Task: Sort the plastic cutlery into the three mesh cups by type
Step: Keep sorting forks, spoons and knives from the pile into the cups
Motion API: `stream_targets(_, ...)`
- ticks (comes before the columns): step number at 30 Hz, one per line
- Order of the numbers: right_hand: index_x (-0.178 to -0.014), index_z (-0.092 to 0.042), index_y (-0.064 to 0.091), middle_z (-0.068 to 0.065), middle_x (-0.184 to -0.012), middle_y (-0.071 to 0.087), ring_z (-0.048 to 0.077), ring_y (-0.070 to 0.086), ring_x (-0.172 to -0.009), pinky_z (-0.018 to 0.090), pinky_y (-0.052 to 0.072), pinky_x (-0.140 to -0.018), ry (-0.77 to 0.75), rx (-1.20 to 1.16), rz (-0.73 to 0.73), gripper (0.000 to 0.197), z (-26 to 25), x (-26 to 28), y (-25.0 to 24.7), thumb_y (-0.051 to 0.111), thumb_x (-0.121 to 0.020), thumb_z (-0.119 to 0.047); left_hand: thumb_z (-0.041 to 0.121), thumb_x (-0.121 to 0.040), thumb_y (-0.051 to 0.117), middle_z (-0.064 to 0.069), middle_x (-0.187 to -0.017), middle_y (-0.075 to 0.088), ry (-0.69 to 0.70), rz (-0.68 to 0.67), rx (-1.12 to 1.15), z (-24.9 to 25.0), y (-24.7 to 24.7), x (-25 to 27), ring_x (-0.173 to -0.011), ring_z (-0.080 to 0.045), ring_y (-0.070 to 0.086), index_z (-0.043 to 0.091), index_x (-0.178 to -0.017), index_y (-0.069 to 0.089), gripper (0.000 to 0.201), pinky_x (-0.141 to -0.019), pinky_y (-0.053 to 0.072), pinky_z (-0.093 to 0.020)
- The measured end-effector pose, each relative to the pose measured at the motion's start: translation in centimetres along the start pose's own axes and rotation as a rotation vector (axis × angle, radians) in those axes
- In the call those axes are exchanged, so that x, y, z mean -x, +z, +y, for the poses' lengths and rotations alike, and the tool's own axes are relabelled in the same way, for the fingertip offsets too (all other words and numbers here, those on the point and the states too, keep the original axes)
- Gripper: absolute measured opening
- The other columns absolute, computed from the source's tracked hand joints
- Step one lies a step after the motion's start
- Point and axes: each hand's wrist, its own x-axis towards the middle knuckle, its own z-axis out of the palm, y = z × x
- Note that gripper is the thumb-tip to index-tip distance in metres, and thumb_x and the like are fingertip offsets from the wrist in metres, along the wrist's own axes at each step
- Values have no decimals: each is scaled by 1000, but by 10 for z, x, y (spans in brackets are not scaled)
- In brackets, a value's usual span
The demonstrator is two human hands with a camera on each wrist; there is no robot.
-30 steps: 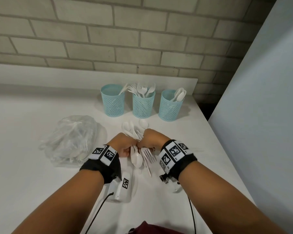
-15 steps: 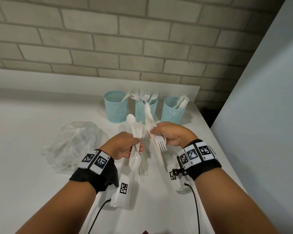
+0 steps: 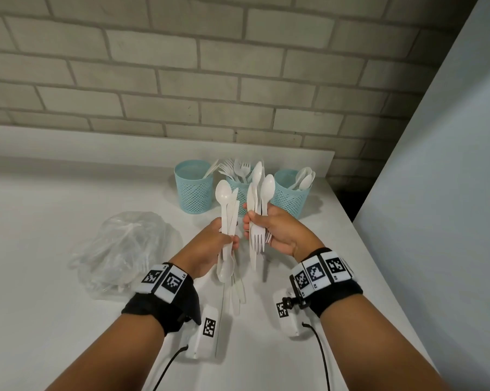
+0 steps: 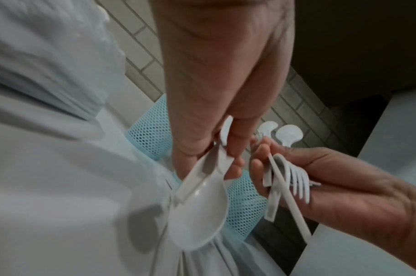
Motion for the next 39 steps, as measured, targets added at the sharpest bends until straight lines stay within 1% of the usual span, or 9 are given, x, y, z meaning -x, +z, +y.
stream_targets(7, -86, -6, 53, 9, -80, 61, 16, 65, -66, 30, 55, -68, 18, -35, 86, 19, 0, -3, 20, 42, -100, -14, 18, -102, 34, -2, -67, 41, 127, 71, 35, -2, 9, -5, -57, -9, 37, 12, -85, 54, 27, -55, 35, -21)
stream_targets(10, -96, -3, 57, 8, -88, 58, 17, 58, -75, 27, 48, -73, -26, 140, 148, 23, 0, -6, 26, 40, -101, -19, 19, -102, 35, -3, -71, 40, 138, 81, 88, -6, 7, -6, -58, -9, 37, 14, -83, 48, 24, -52, 35, -18)
stream_targets(13, -111, -5, 55, 7, -103, 63, 23, 62, -91, 33, 49, -84, -32, 246, 158, 24, 3, -9, 31, 40, -101, -21, 23, -103, 30, -6, -85, 60, 150, 31, 91, -4, 11, -6, -75, -14, 56, 18, -94, 56, 27, -66, 46, -19)
stream_targets(18, -120, -6, 52, 5, -88, 64, 18, 62, -74, 30, 51, -62, -63, 370, 140, 27, 8, -7, 36, 42, -100, -21, 29, -103, 23, -16, -107, 60, 122, -5, 192, 4, 17, -6, -95, -25, 59, 8, -128, 48, 41, -81, 50, -33)
stream_targets(23, -114, -14, 53, 8, -109, 65, 24, 63, -101, 38, 50, -94, -84, 391, 96, 22, 10, -3, 38, 39, -101, -25, 30, -104, 22, -6, -106, 65, 155, -7, 120, 6, 19, -11, -95, -17, 63, 18, -118, 53, 36, -84, 51, -33)
stream_targets(26, -120, -13, 54, 13, -114, 65, 26, 63, -106, 38, 50, -95, -79, 426, 96, 29, 9, -4, 36, 37, -101, -28, 33, -103, 22, -6, -103, 66, 162, 0, 68, 7, 21, -13, -93, -17, 64, 23, -108, 56, 36, -77, 53, -31)
stream_targets(28, -118, -16, 54, 13, -115, 65, 26, 63, -104, 37, 50, -93, -73, 423, 91, 27, 7, -3, 34, 38, -101, -29, 39, -102, 23, -11, -113, 65, 159, 17, 34, 6, 21, -15, -99, -20, 65, 18, -123, 52, 42, -74, 54, -30)
stream_targets(33, -122, -20, 51, 10, -121, 62, 24, 59, -111, 40, 46, -101, -51, 271, 43, 25, 4, 0, 32, 40, -101, -23, 51, -94, 35, -9, -127, 60, 241, -41, 23, 4, 20, -17, -117, -17, 59, 9, -136, 43, 60, -104, 45, -38)
stream_targets(39, -131, -24, 46, 2, -125, 60, 20, 54, -118, 39, 42, -105, 16, 212, -17, 34, 2, -1, 25, 44, -98, -34, 30, -90, 48, -6, -128, 59, 264, -182, 75, 6, 11, -14, -114, -9, 59, 12, -137, 41, 51, -90, 51, -21)
